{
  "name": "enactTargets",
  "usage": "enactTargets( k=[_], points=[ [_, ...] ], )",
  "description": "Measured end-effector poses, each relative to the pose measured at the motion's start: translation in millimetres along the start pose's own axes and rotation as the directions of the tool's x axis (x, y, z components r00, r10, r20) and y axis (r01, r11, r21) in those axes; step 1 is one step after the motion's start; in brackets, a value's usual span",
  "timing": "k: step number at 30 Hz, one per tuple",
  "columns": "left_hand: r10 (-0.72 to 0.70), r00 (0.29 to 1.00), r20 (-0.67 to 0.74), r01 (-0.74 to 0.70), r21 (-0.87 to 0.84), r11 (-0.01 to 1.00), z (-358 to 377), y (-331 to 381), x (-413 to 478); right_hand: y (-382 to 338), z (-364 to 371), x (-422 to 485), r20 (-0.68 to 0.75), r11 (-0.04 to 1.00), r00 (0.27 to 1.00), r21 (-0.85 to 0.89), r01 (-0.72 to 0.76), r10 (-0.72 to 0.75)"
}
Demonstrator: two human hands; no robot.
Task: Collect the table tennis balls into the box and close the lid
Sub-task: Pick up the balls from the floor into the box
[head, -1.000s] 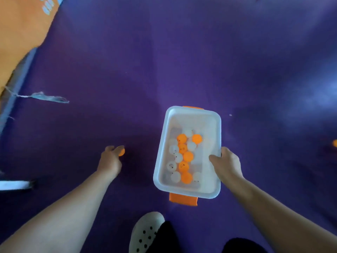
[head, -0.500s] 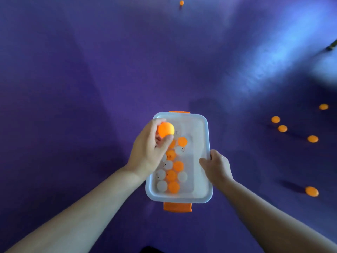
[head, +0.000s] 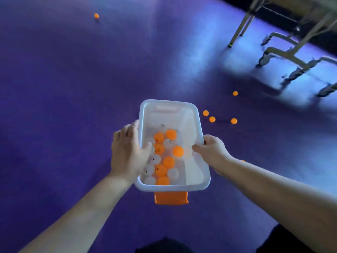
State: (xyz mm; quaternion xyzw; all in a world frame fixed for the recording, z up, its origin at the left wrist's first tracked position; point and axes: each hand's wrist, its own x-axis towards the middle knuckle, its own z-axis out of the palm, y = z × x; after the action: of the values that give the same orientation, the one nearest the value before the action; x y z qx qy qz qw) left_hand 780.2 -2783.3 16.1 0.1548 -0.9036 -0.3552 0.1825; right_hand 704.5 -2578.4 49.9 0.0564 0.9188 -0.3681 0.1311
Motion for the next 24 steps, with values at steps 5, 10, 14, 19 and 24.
enactTargets(
  k=[5,10,14,19,24],
  points=[
    [-0.155,0.966,0.205,0.205,-0.251,0.946,16.0,61.3,30.3,8.0,-70.7,5.6,-0.047,0.995,0.995,0.053,-0.080,0.082],
    [-0.153,0.923,0.352,0.273,-0.321,0.907,52.5,95.9,44.5,35.3,-104.5,27.1,-0.059,0.989,0.990,0.081,-0.126,0.131],
    [-0.214,0.892,0.398,0.363,-0.350,0.864,87.1,94.8,43.8,60.1,-102.8,56.9,-0.042,0.987,0.988,0.060,-0.146,0.148],
    [-0.293,0.898,0.329,0.389,-0.282,0.877,132.6,85.5,48.4,103.5,-87.4,92.1,0.039,0.982,0.990,0.127,-0.137,0.133],
    [-0.318,0.901,0.294,0.386,-0.213,0.897,170.0,74.9,52.2,178.8,-79.9,131.6,-0.043,0.920,0.959,0.298,-0.254,0.279]
  ],
)
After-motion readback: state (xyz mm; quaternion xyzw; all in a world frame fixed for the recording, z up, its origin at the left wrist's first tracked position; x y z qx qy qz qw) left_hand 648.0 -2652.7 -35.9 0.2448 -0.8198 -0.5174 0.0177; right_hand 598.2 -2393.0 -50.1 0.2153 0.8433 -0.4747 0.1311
